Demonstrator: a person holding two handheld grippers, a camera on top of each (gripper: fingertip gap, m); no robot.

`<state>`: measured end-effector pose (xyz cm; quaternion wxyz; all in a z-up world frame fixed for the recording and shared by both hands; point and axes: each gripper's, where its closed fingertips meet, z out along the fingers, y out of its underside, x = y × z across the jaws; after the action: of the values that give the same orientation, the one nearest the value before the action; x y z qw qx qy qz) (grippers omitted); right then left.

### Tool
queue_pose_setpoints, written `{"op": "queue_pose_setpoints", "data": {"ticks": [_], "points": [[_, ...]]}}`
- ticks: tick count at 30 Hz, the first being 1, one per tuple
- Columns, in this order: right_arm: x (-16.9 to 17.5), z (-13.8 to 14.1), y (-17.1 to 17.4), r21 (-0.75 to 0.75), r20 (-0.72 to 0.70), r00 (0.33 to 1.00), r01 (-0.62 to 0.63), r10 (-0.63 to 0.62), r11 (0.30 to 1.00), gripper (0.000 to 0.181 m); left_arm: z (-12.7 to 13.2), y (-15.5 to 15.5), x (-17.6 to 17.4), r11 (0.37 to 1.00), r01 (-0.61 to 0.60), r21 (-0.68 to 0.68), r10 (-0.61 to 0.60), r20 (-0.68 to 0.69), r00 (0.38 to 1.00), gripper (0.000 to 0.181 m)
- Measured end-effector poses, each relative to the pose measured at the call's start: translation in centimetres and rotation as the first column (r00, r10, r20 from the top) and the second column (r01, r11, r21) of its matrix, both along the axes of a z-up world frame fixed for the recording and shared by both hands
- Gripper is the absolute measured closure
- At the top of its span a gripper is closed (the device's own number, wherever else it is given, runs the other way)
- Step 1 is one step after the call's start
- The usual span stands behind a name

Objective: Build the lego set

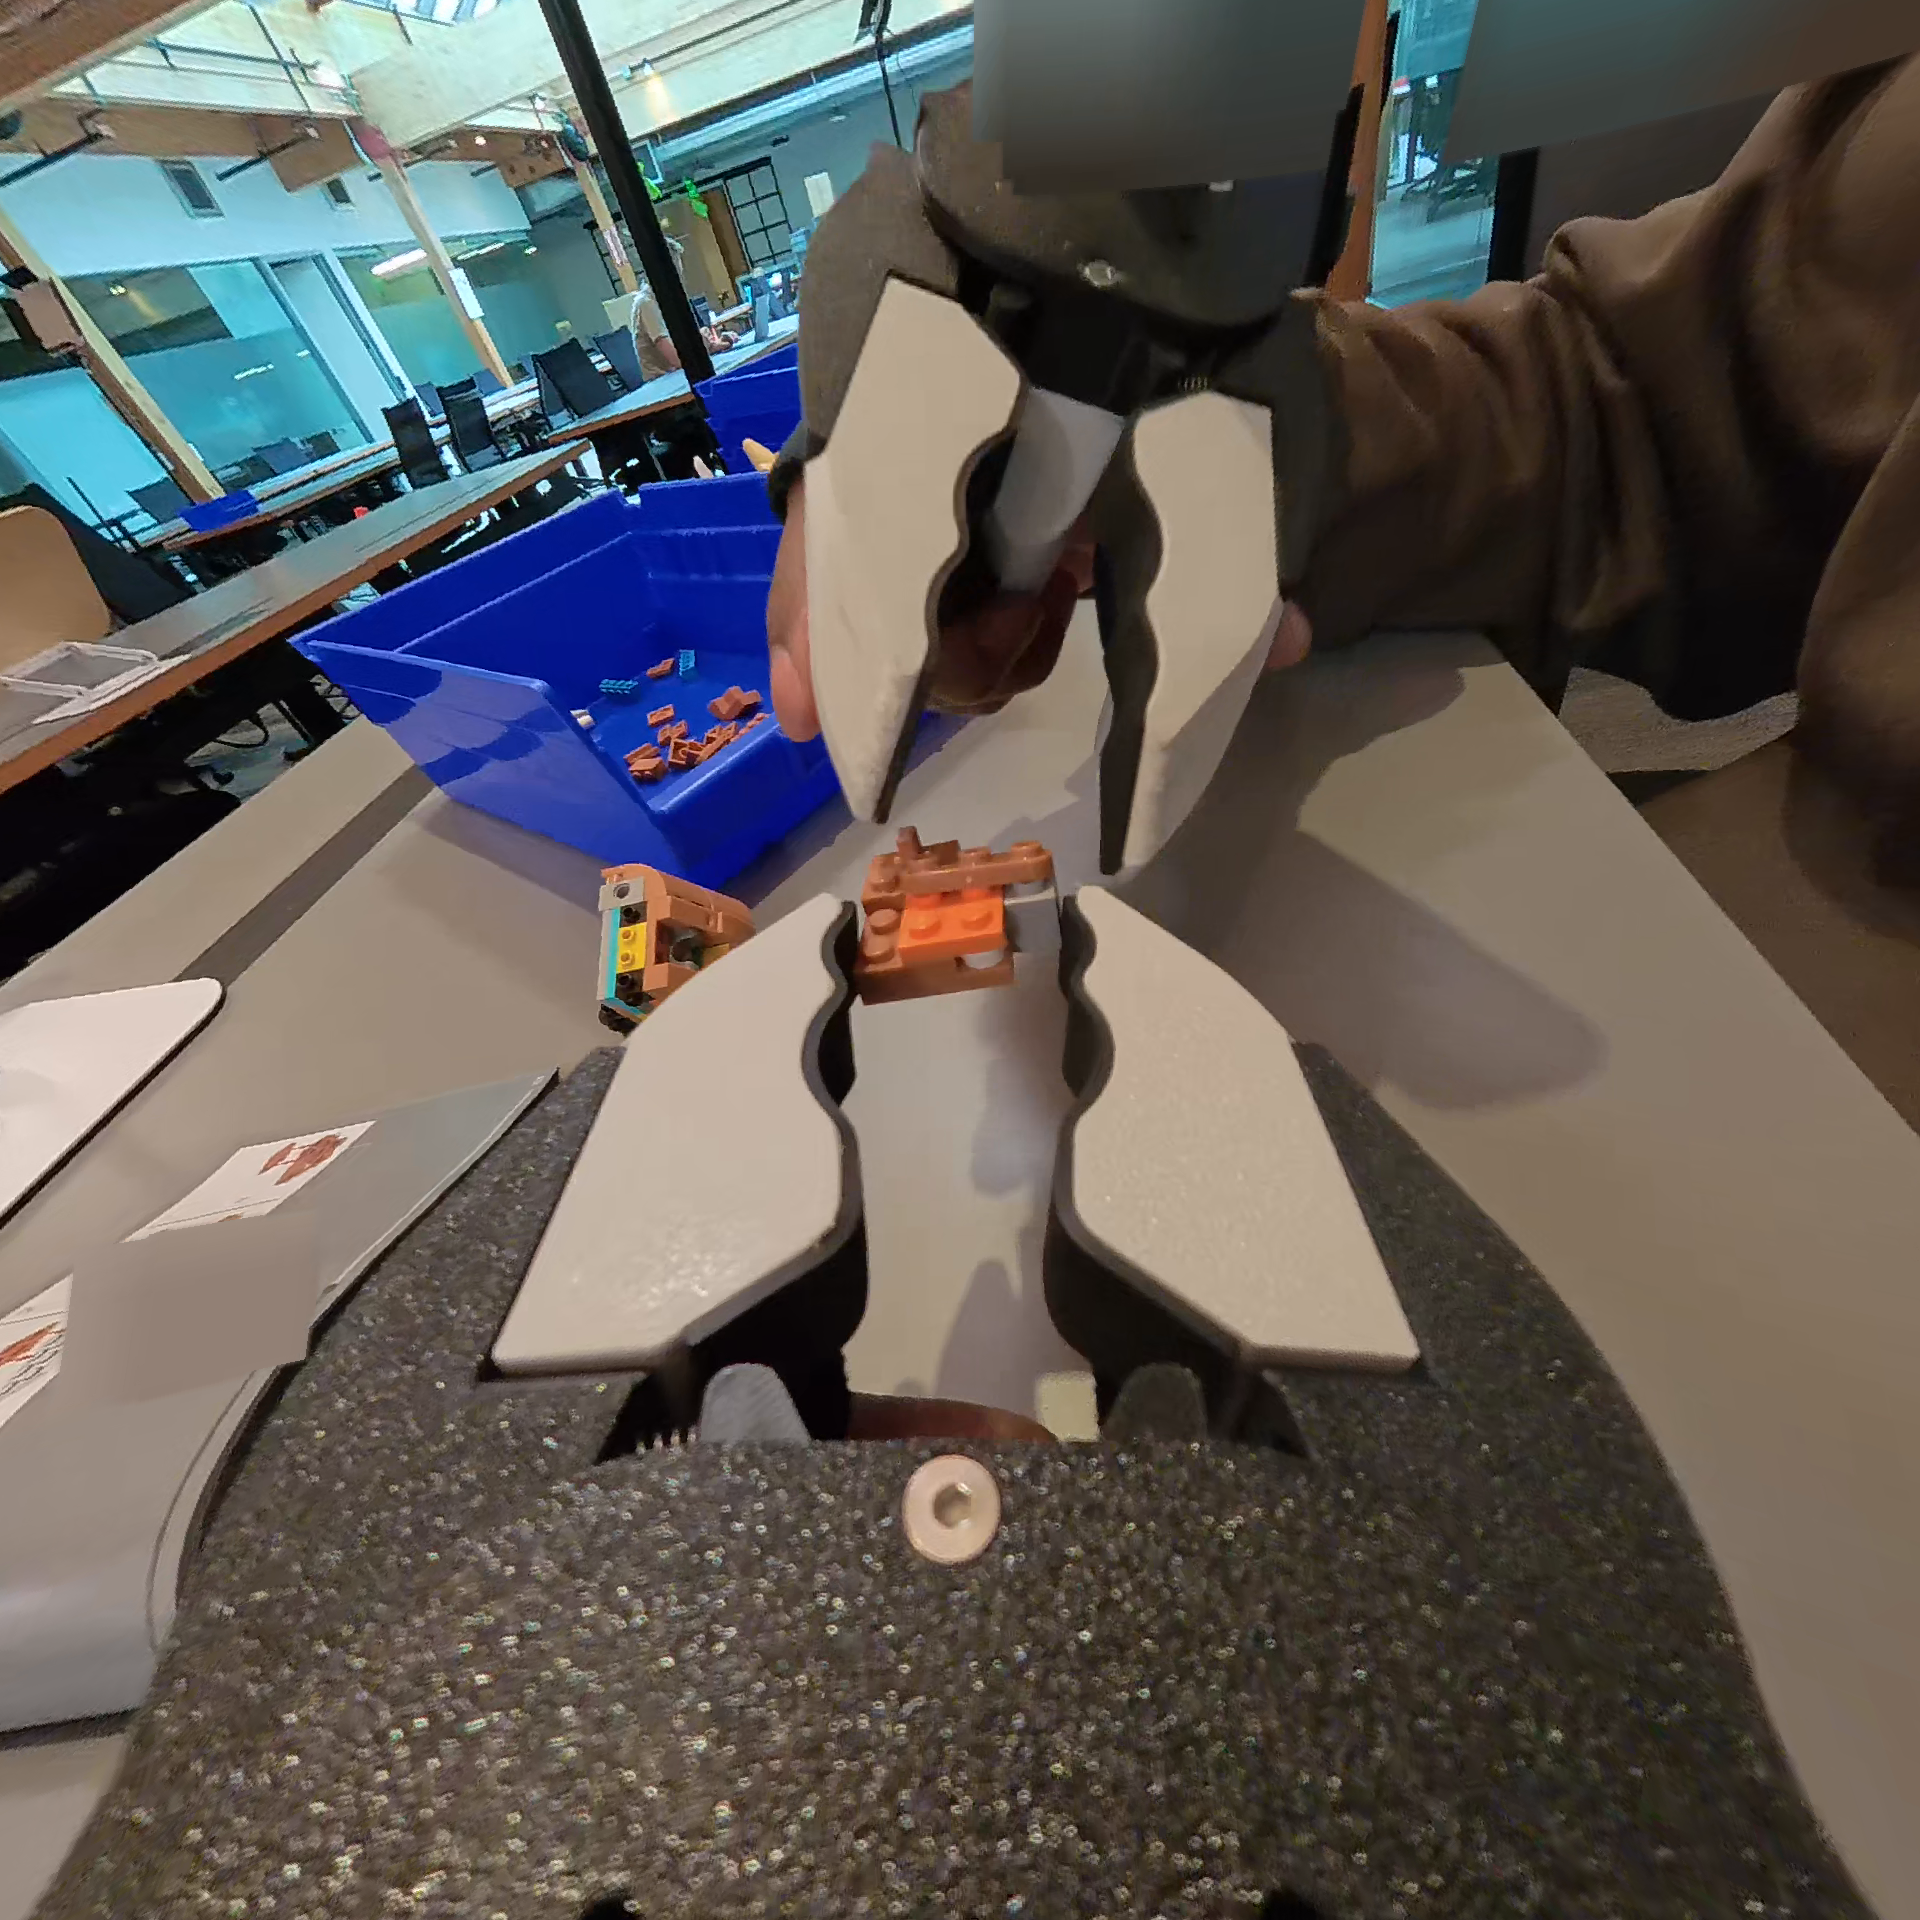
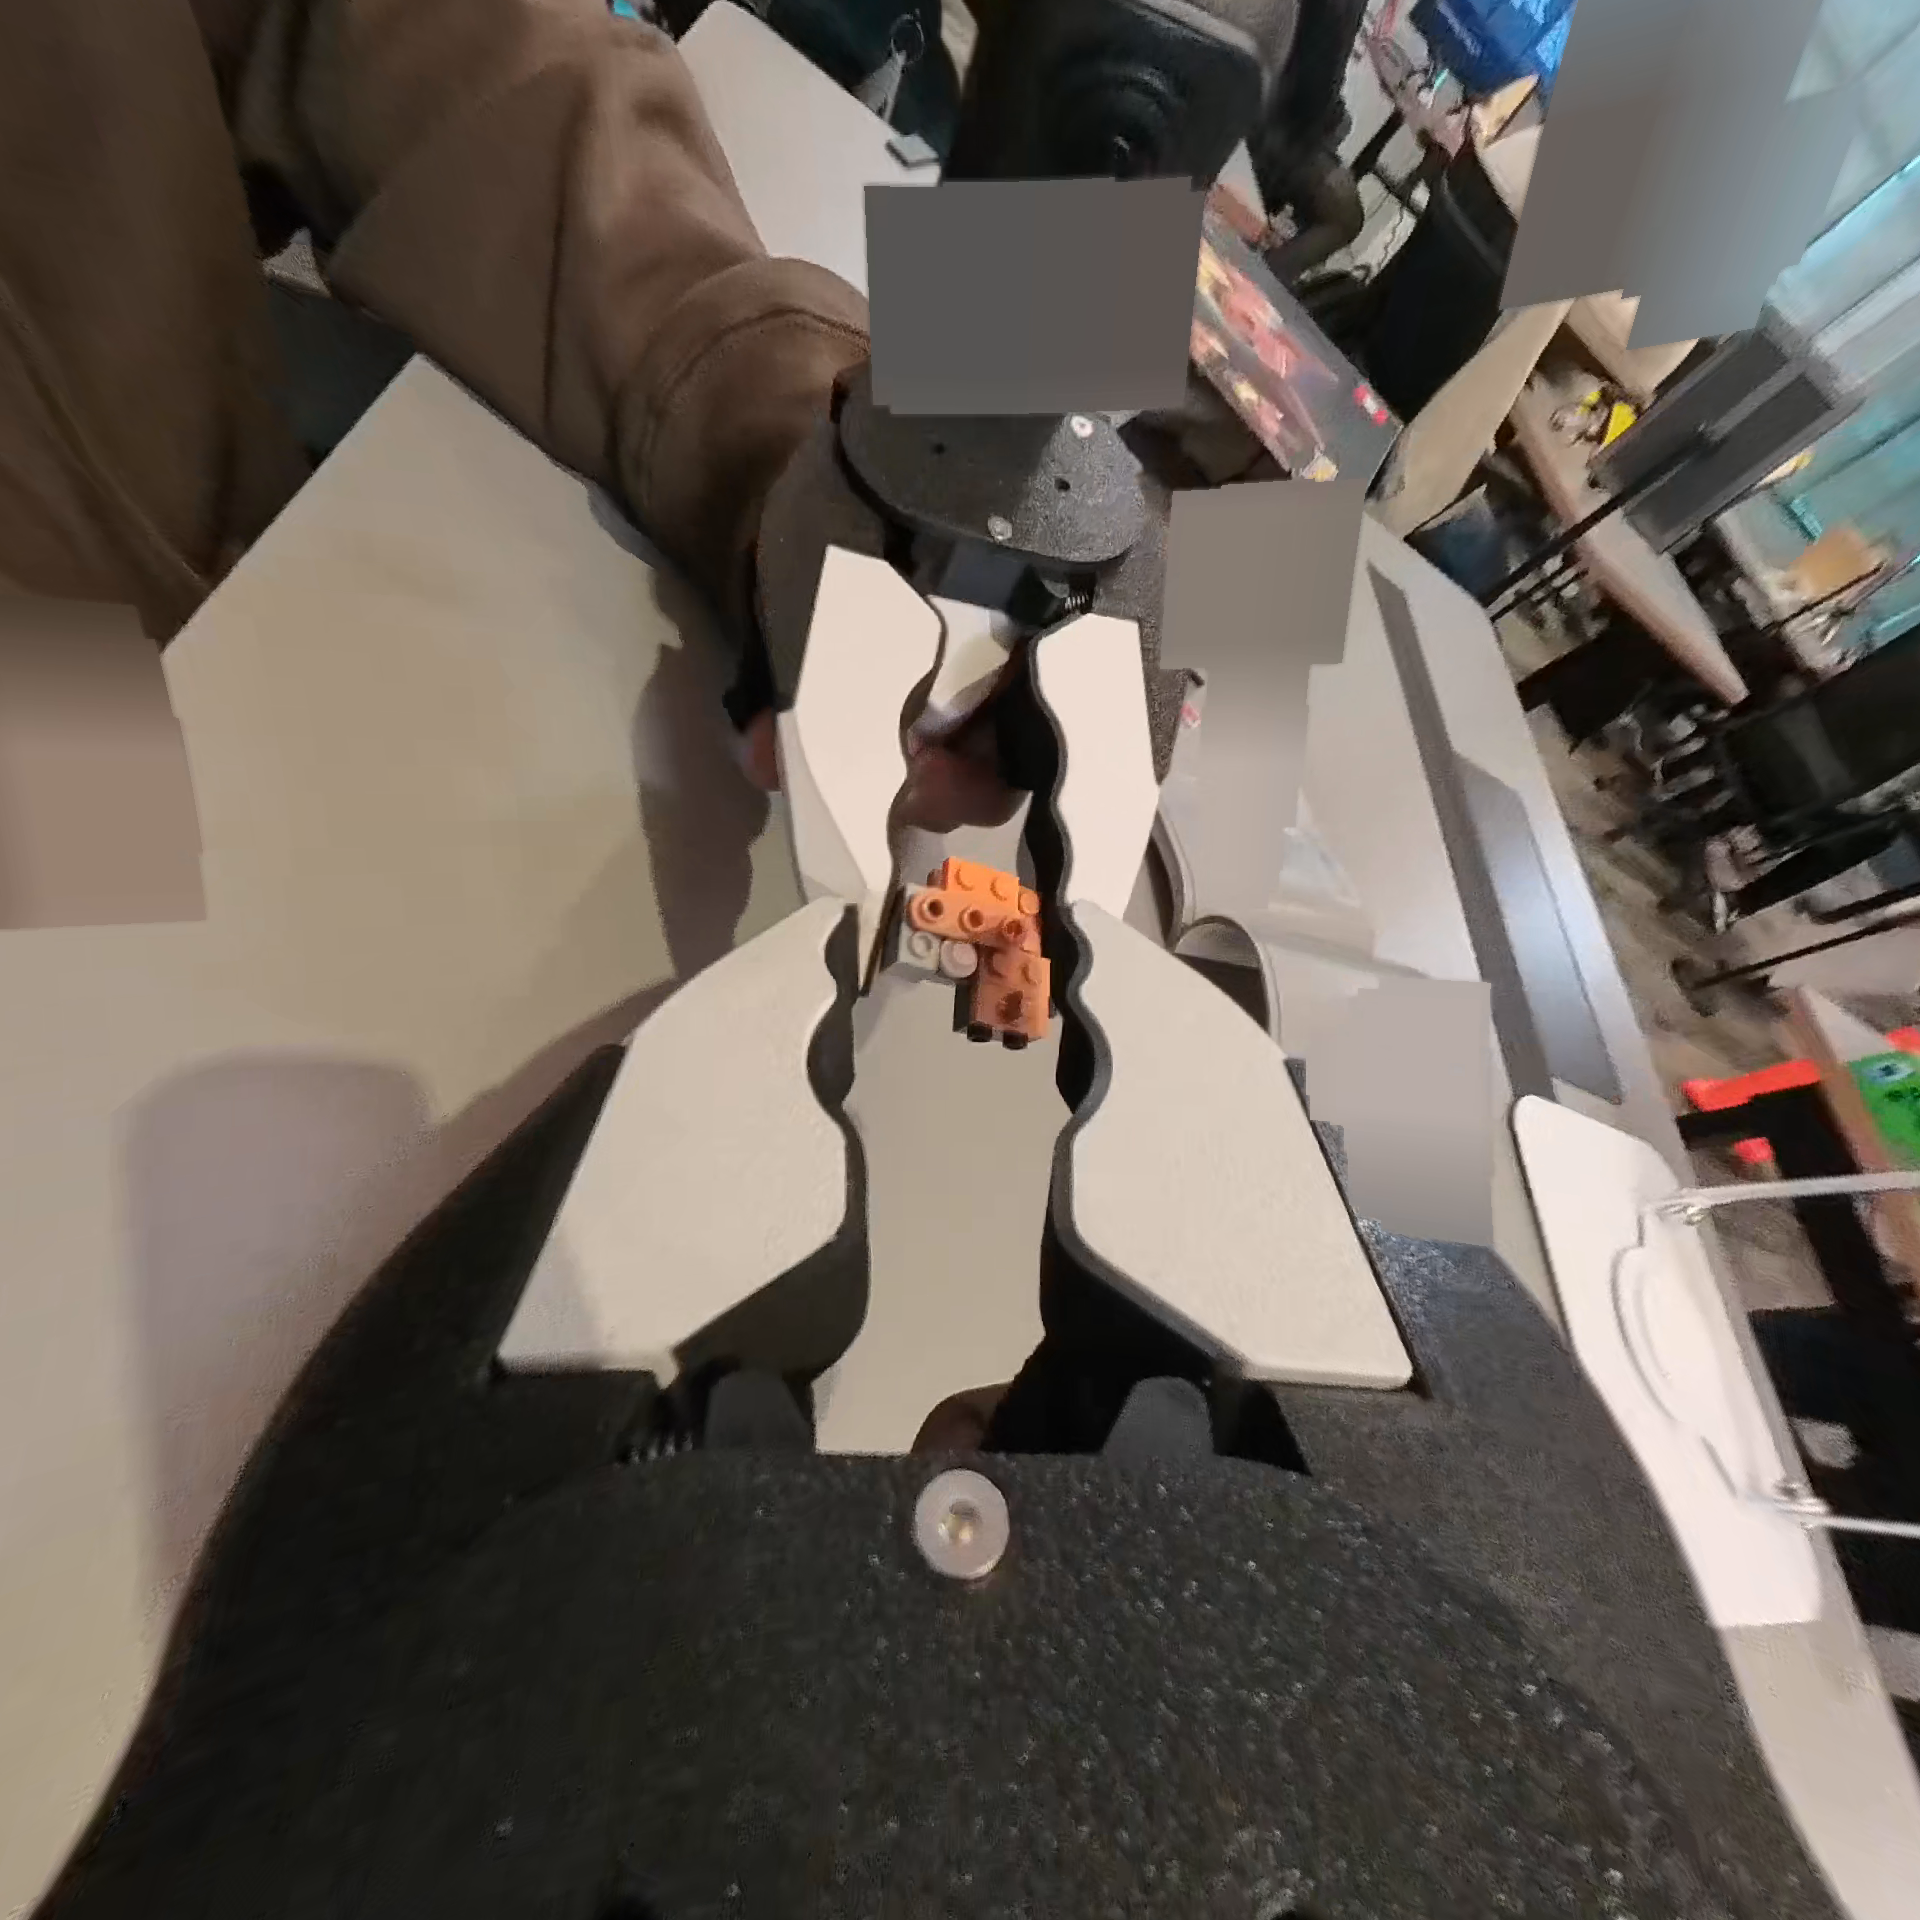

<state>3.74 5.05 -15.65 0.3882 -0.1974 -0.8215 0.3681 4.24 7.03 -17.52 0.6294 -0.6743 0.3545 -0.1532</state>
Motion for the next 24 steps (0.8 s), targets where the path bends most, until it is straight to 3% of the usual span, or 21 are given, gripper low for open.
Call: {"op": "queue_pose_setpoints", "data": {"ticks": [10, 24], "points": [[-0.07, -0.06, 0.21, -0.201, 0.199, 0.979, 0.084, -0.043, 0.976, 0.156, -0.29, -0.09, 0.29, 1.0, 0.008, 0.008, -0.008, -0.024, 1.0, 0.144], [-0.09, -0.74, 0.05, -0.237, 0.264, 0.964, 0.101, -0.036, 0.966, 0.158, -0.49, -0.19, 0.5, 1.0, 0.013, 0.015, -0.012, -0.05, 0.999, 0.144]]}}
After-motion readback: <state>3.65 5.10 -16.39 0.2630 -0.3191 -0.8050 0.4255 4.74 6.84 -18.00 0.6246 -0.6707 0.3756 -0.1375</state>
